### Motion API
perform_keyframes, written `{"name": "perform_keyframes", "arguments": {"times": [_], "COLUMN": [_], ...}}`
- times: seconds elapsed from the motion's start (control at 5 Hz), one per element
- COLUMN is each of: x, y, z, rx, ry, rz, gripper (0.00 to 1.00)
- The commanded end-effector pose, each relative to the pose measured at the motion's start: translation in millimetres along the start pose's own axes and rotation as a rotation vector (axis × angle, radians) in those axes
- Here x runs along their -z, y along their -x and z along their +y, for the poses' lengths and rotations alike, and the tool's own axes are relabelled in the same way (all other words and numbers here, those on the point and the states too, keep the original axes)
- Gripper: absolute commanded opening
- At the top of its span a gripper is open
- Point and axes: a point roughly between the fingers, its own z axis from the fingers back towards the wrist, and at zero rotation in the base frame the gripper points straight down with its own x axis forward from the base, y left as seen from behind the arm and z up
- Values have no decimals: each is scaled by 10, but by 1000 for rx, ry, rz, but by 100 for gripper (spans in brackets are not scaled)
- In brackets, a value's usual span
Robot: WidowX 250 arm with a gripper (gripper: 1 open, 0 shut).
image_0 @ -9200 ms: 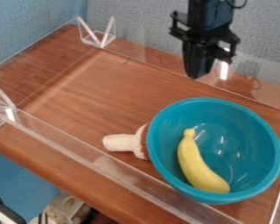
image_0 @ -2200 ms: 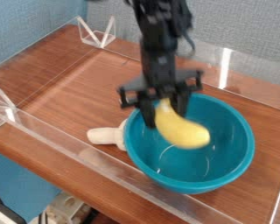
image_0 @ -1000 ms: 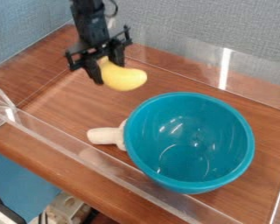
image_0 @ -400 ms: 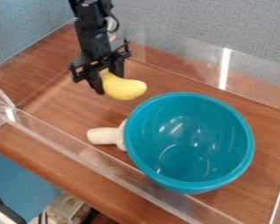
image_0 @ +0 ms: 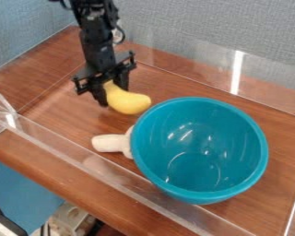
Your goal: Remove the yellow object from the blue bowl and put it on the table
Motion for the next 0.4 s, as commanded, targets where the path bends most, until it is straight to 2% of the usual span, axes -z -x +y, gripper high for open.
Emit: {"name": "perform_keyframes", "arguments": {"times": [0.0, 0.2], "x": [41, 98], "y": [68, 151], "z": [-158, -249], "rx": [-69, -152], "ry": [8, -6], "rz": [-50, -68], "gripper": [0, 100]}}
